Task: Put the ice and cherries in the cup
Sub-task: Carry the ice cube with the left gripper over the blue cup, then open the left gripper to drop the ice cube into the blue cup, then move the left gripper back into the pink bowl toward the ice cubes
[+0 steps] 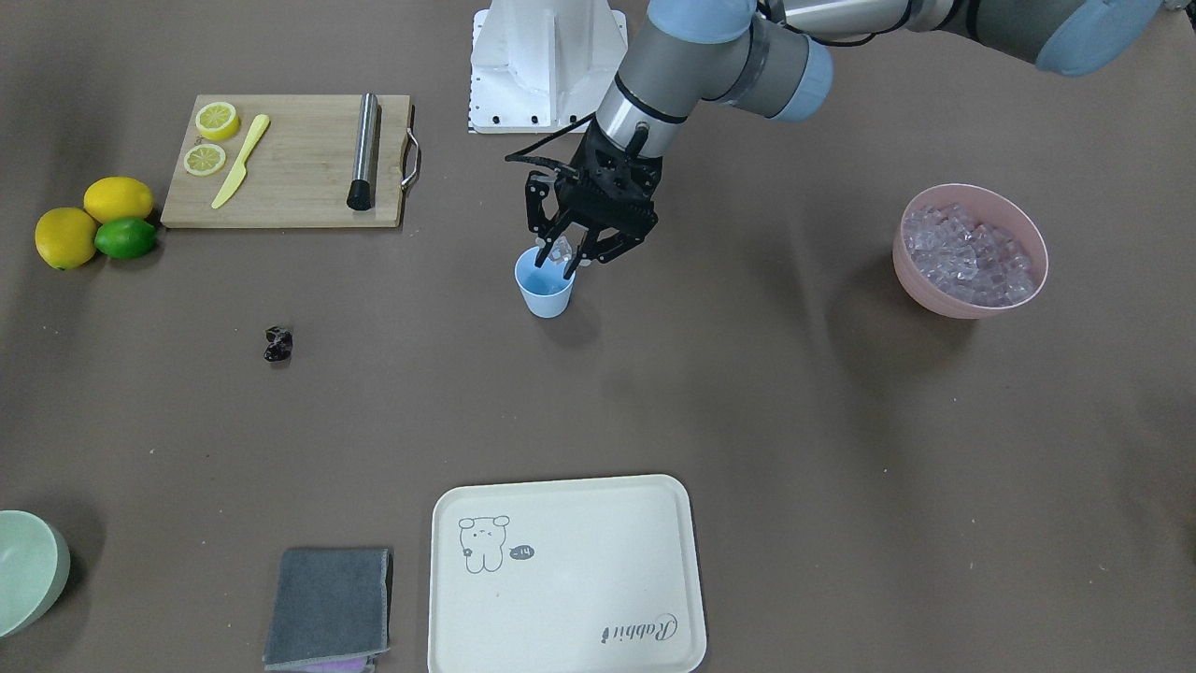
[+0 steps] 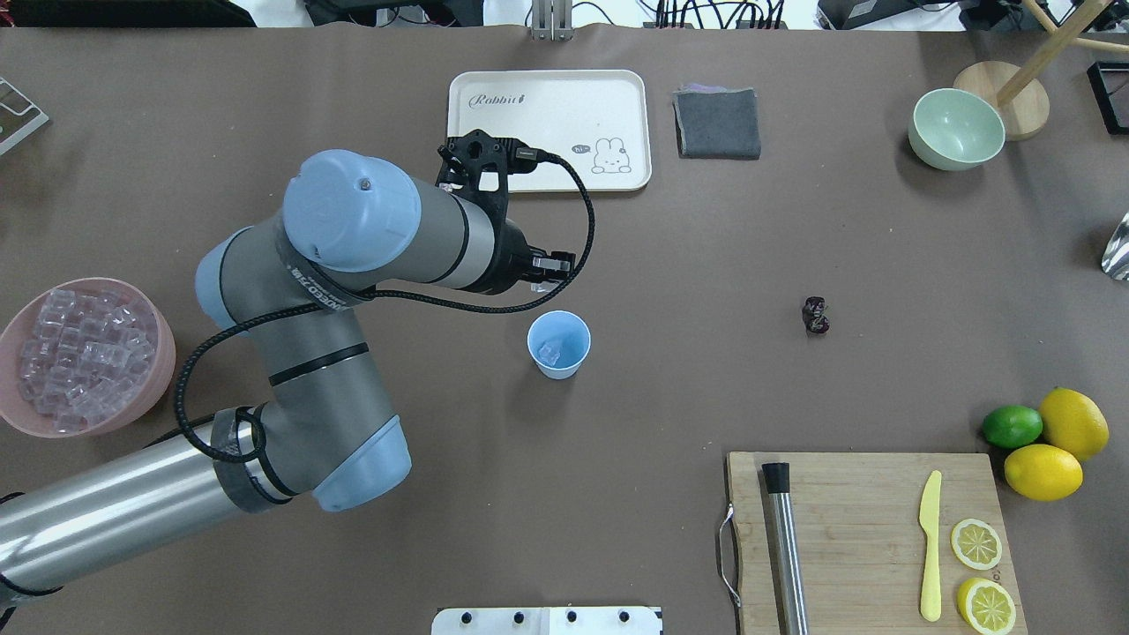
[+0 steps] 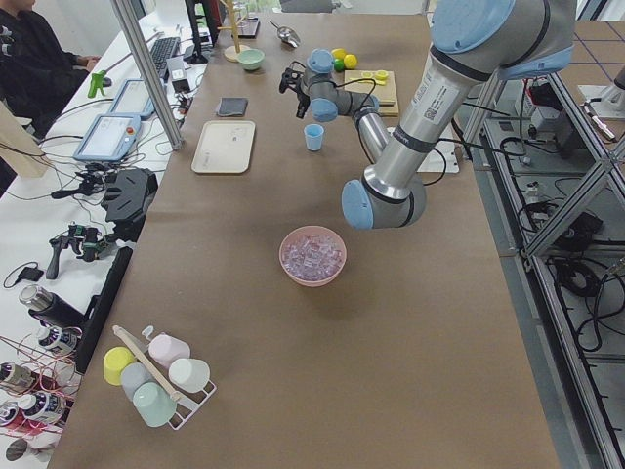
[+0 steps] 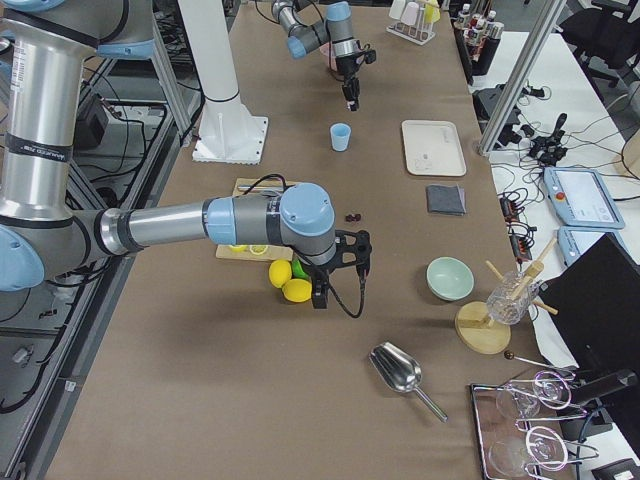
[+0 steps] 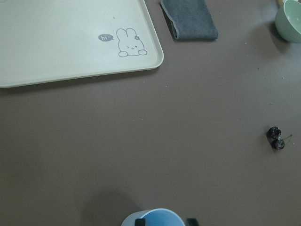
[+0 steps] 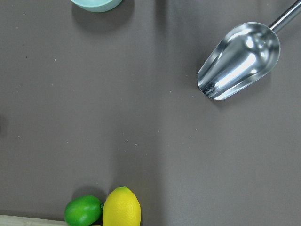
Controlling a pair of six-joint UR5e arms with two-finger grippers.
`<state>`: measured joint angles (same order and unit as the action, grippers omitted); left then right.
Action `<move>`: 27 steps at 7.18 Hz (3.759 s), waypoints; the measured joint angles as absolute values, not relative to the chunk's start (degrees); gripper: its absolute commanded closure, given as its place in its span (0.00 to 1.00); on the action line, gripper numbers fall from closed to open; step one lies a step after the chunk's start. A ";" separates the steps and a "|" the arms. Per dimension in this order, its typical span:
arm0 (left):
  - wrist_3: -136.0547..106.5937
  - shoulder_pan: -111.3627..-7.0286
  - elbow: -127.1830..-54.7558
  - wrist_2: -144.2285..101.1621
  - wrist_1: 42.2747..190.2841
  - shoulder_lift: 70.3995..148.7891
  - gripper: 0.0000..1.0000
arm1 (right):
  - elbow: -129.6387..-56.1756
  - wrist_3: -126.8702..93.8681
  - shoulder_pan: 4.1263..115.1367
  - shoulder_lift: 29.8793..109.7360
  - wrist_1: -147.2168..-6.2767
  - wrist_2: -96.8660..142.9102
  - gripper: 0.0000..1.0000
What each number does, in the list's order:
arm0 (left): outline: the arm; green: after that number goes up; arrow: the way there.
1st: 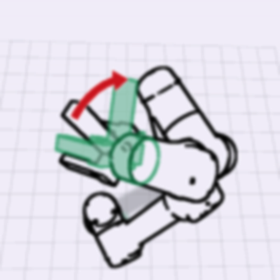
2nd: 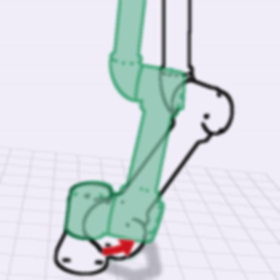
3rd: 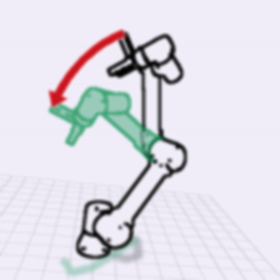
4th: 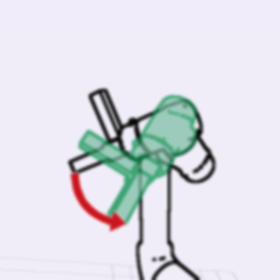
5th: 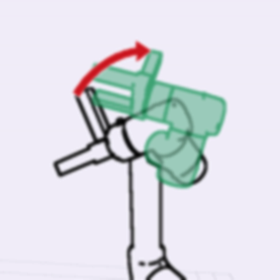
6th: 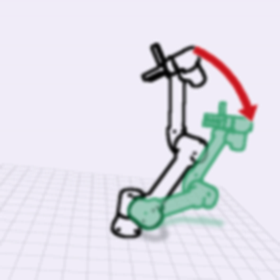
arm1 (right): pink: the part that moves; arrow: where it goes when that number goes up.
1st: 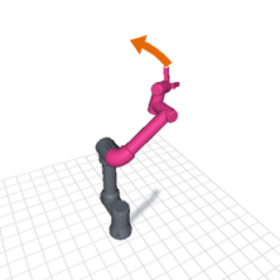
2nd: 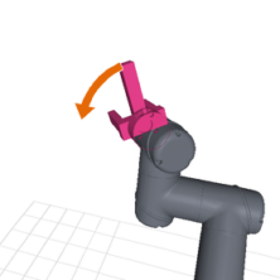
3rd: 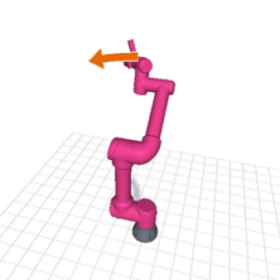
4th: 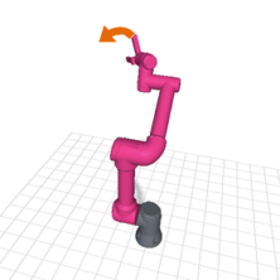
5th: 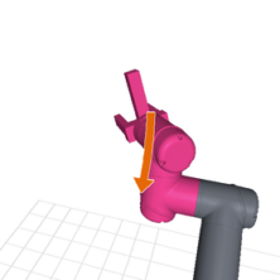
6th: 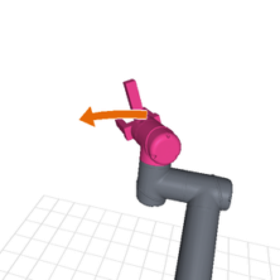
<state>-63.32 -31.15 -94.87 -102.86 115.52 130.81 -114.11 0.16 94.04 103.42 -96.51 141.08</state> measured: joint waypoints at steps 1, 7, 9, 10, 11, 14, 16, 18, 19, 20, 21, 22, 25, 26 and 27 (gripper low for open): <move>-63.48 -30.45 -92.09 -102.04 118.01 131.12 1.00 | -114.11 0.12 94.04 103.43 -96.51 141.04 0.00; -65.14 -26.12 -91.02 -101.05 119.89 129.99 0.03 | -114.03 0.09 94.04 103.45 -96.59 140.98 0.00; -65.31 -25.68 -91.37 -99.64 119.78 129.92 0.02 | -113.97 0.09 94.04 103.45 -96.65 140.95 0.00; -65.36 -25.51 -91.85 -99.12 119.67 129.88 0.02 | -113.94 0.09 94.04 103.45 -96.67 140.94 0.00; -65.34 -25.47 -92.71 -99.02 119.15 129.58 0.02 | -113.92 0.09 94.04 103.43 -96.66 140.95 0.00; -63.09 -29.45 -103.65 -102.81 110.90 122.48 0.02 | -113.95 0.09 94.04 103.03 -96.60 140.98 0.00; -54.67 -34.96 -114.64 -106.05 101.79 113.15 0.02 | -113.94 0.09 94.02 102.94 -96.59 141.00 0.00; -45.25 -39.90 -124.91 -109.13 98.95 99.09 0.02 | -113.85 0.09 93.97 102.96 -96.59 141.09 0.00; -40.33 -42.62 -128.11 -111.47 99.15 93.06 0.02 | -113.72 0.09 93.96 102.95 -96.59 141.15 0.00; -35.22 -44.67 -129.63 -113.40 101.03 87.63 0.02 | -113.57 0.11 93.96 102.95 -96.59 141.25 0.00; -31.20 -45.81 -129.63 -114.46 105.18 82.39 0.02 | -113.49 0.14 93.96 102.98 -96.59 141.30 0.00; -28.39 -46.28 -128.20 -115.24 110.94 77.77 0.02 | -113.40 0.16 93.96 103.02 -96.58 141.30 0.00; -25.07 -46.56 -115.91 -117.78 129.98 71.74 0.03 | -113.34 0.23 94.00 103.30 -96.51 141.17 0.00; -24.93 -46.72 -113.23 -119.40 132.98 71.05 0.15 | -113.37 0.25 94.01 103.33 -96.50 141.08 0.00; -24.70 -46.89 -112.25 -120.39 134.16 70.33 0.32 | -113.37 0.28 94.01 103.38 -96.50 141.00 0.00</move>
<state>-24.70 -46.89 -112.25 -120.39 134.16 70.33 -113.37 0.28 94.01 103.38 -96.50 141.00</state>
